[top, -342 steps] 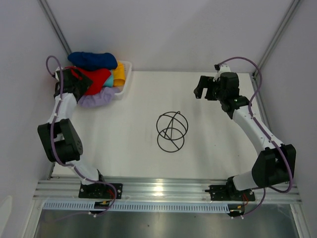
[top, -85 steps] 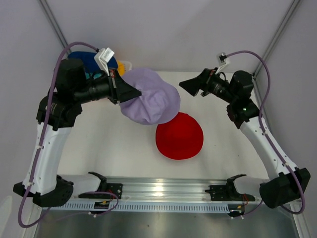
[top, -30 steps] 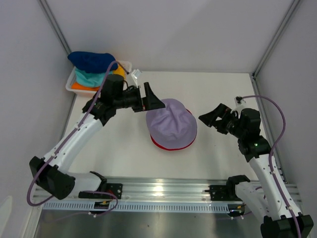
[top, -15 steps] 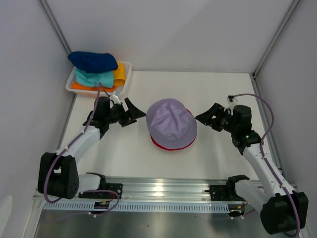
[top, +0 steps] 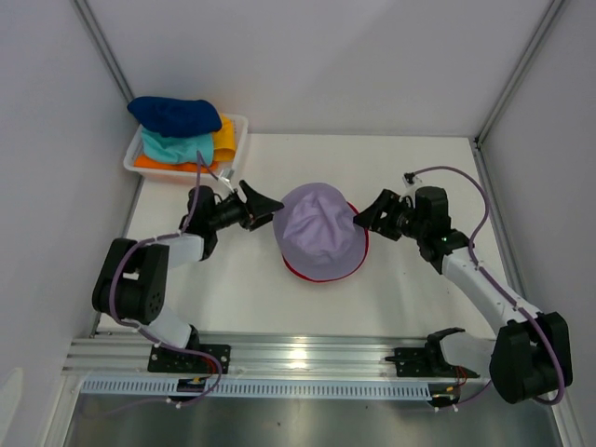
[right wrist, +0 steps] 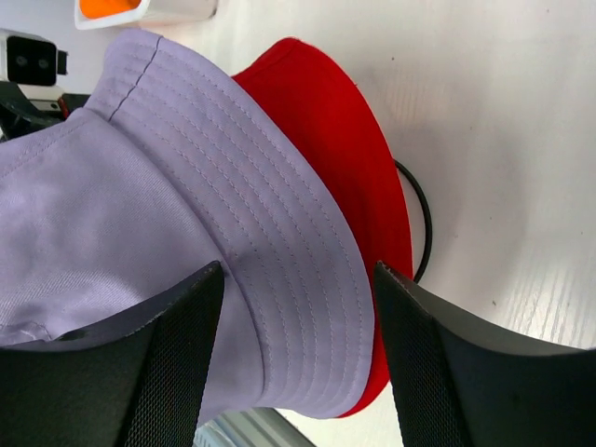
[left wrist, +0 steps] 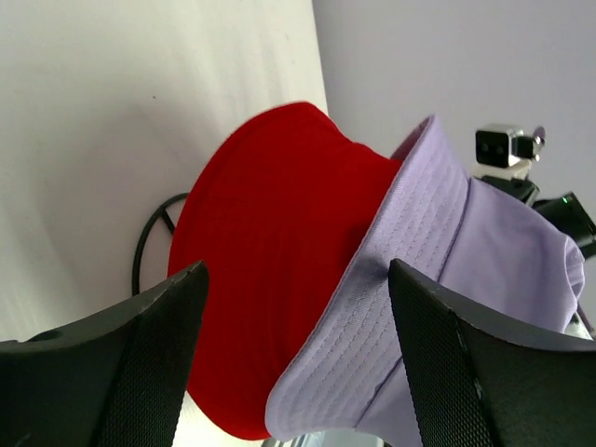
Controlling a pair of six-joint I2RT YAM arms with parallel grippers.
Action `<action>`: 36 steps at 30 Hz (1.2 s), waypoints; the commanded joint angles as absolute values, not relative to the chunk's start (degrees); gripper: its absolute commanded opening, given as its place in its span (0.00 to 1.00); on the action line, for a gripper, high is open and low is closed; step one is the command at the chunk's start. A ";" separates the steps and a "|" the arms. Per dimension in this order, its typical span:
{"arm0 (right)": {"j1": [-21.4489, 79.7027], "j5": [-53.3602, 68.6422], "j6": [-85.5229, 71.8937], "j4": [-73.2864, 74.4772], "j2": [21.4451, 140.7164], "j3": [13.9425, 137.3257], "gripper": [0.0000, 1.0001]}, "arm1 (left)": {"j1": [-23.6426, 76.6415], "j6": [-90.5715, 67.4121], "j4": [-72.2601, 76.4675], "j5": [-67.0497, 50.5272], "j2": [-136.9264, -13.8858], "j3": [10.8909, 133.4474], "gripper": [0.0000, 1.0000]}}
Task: Stack the hats
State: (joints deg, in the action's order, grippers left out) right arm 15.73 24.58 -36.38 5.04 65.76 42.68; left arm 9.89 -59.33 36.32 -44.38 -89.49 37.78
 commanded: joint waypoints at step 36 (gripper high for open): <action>16.79 23.29 -35.42 1.58 70.49 46.23 0.69 | 23.62 -45.44 4.93 -15.21 -84.10 42.36 0.01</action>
State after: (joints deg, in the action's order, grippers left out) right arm 16.34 22.94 -36.36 3.92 70.11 44.51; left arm 19.68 -51.29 13.26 -23.79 -82.78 38.63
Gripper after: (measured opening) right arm 0.695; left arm 0.012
